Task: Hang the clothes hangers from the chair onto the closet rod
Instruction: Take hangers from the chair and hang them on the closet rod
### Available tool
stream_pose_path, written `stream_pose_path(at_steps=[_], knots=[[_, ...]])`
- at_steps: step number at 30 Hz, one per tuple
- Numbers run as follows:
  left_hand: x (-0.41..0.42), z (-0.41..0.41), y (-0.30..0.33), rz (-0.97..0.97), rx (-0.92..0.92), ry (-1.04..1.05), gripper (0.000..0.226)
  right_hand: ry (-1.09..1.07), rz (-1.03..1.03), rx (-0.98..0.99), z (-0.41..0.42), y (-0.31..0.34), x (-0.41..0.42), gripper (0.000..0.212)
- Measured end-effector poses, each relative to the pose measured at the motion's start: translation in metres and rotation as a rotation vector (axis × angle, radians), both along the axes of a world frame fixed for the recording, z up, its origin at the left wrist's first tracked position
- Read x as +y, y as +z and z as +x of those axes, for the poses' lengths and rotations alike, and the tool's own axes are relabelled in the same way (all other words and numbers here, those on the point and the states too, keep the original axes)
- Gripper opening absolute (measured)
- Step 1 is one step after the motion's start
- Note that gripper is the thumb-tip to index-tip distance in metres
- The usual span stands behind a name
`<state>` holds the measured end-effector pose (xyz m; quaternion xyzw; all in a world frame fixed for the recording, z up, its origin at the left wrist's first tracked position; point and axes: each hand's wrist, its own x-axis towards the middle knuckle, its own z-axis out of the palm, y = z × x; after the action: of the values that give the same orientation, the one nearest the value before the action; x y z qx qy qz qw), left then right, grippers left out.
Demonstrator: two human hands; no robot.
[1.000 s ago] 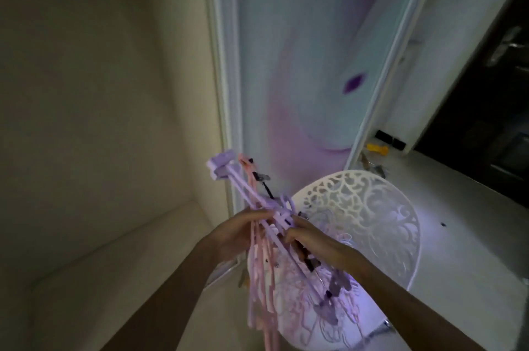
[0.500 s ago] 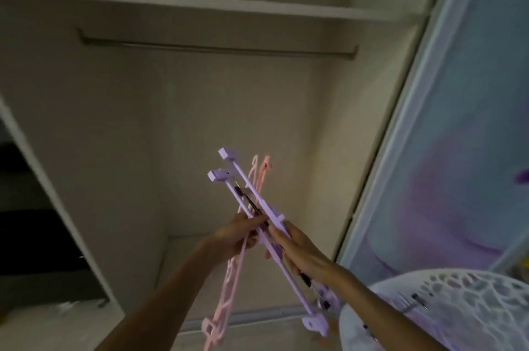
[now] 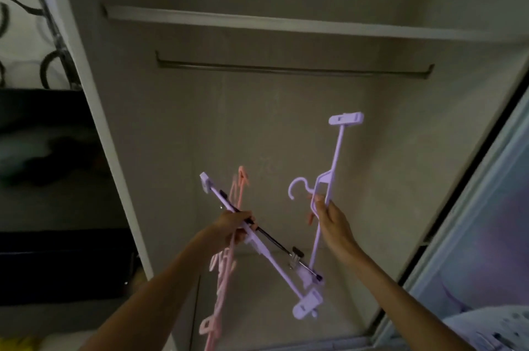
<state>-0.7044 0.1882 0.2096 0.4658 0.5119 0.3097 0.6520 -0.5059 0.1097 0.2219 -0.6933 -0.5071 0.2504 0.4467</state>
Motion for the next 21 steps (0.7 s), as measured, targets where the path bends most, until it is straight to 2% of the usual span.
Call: stream_pose_path(at_steps=[4,8,12,16,19,21], knots=[[0.038,-0.018,0.003,-0.049,0.062,0.019,0.035,0.057,0.069,0.188,-0.004,-0.001,0.030,0.015],[0.070,-0.024,0.003,-0.015,0.151,0.097,0.041,-0.021,0.061,0.245,0.012,0.003,0.059,0.020],[0.090,-0.023,-0.002,0.012,0.111,0.154,0.040,-0.017,0.046,0.286,0.031,0.007,0.084,0.017],[0.109,-0.021,-0.002,-0.030,0.110,0.155,0.038,0.080,0.053,0.213,0.024,0.022,0.120,0.017],[0.121,-0.020,0.003,-0.023,0.176,0.132,0.036,0.108,0.206,0.183,0.001,0.036,0.148,0.019],[0.134,-0.024,0.002,-0.037,0.172,0.138,0.035,0.132,0.254,0.081,-0.013,0.044,0.172,0.013]])
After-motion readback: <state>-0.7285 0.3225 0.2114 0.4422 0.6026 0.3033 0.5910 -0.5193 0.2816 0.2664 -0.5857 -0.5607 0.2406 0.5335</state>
